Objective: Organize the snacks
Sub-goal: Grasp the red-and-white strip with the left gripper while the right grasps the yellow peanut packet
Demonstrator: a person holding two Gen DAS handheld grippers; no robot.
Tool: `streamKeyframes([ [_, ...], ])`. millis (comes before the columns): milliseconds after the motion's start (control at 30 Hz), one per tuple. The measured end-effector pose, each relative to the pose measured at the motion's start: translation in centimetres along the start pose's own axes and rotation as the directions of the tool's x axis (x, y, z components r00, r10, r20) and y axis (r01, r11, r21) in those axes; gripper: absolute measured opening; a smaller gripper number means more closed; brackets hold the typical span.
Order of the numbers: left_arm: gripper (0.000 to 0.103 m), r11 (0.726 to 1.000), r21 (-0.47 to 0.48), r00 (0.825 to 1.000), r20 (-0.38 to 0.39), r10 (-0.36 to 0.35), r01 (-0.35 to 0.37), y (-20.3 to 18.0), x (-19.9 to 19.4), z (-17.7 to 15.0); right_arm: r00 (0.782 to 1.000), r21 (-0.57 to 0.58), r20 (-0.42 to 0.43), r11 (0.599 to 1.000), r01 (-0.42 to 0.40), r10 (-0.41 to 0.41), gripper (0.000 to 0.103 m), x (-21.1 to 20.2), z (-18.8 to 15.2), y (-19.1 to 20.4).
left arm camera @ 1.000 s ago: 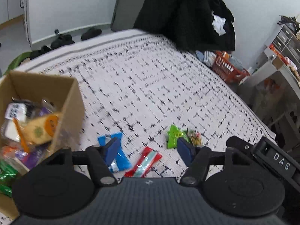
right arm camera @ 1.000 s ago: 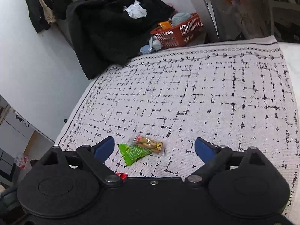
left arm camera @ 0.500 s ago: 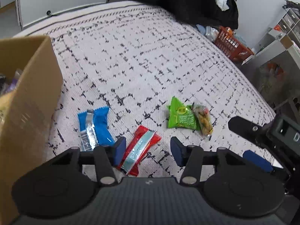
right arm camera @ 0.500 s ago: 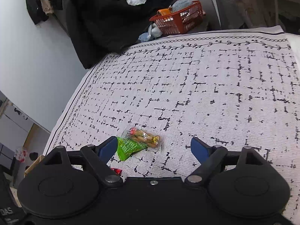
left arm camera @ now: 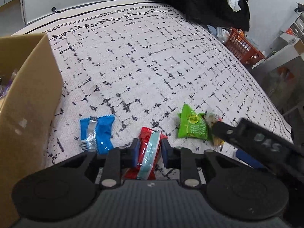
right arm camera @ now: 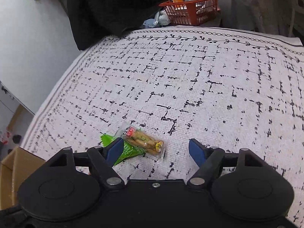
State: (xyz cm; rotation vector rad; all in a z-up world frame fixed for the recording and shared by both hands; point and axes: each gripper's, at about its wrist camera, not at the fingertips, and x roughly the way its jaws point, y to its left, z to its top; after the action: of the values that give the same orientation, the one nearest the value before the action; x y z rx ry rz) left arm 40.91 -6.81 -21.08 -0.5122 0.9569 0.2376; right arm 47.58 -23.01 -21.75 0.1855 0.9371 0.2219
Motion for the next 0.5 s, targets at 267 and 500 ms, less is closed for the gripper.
streamKeyframes([
  [267,0.023,1.000,-0.011,0.999,0.019,-0.027,0.027,-0.2,-0.4,1.1,0.998,-0.014,0.020,0.998,0.053,-0.053,0.074,1.6,0.8,0.7],
  [500,0.023,0.999,-0.008,0.999,0.030,-0.034,0.034,-0.1,-0.9,2.0,0.995,-0.074,0.038,0.993,0.093,-0.091,0.039,2.3,1.0,1.3],
])
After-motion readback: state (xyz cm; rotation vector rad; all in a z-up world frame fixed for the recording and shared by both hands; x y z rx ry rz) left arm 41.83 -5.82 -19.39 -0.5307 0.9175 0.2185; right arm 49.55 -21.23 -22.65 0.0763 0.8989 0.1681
